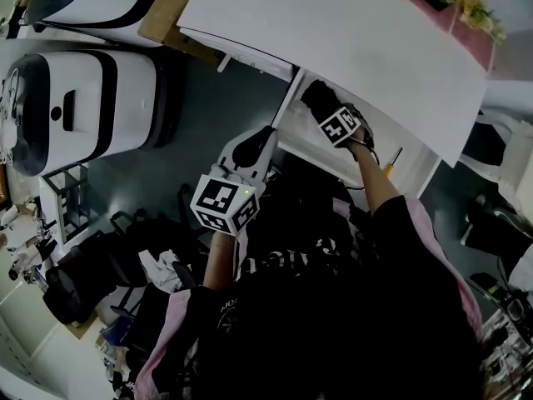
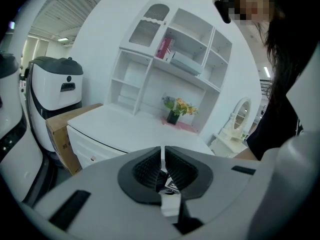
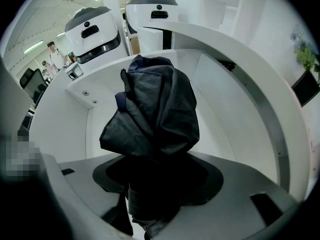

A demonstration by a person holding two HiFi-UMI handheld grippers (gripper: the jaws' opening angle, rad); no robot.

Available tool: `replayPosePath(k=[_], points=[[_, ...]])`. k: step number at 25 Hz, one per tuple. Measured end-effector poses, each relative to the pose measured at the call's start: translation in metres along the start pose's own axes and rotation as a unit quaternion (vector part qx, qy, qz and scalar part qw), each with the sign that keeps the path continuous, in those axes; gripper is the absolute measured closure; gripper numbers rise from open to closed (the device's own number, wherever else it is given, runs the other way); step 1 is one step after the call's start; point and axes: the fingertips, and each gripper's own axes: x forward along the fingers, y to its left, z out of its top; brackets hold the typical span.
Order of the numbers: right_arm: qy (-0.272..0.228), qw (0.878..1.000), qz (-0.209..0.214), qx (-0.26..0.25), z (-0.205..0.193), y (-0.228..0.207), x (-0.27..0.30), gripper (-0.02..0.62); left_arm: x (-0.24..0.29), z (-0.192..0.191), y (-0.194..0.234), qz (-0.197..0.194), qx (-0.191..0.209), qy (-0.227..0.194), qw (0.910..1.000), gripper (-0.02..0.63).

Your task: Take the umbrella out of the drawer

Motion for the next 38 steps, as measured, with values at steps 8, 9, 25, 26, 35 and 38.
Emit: replayPosePath(k=[8, 9, 25, 26, 35, 38], points=[[-0.057, 0.997, 0.009, 0.046, 0.017, 0.013, -0.062, 0.324, -0.021, 0.004, 0.004, -0.003, 0.007, -0.013, 0.9999, 0.575], [-0.063, 0.997, 0.009, 0.047, 0.019, 0.015, -0.071, 0.324, -0.024, 0.004, 0.003, -0.004, 0.01, -0.014, 0.9998, 0.575], [-0.235, 0.957, -0.037, 0.163, 0.054, 0.094, -0.252, 0.324, -0.099, -0.01, -0.017, -0.073, 0.046, -0.035, 0.9957, 0.575], [-0.246, 0.953, -0.04, 0.173, 0.052, 0.101, -0.263, 0.324, -0.105, -0.011, -0.02, -0.079, 0.05, -0.036, 0.9949, 0.575], [-0.303, 0.918, -0.071, 0.246, 0.016, 0.178, -0.321, 0.324, -0.166, -0.038, -0.038, -0.124, 0.061, -0.045, 0.9894, 0.575], [-0.305, 0.913, -0.074, 0.259, 0.007, 0.201, -0.328, 0.324, -0.181, -0.05, -0.04, -0.135, 0.057, -0.038, 0.9885, 0.575]])
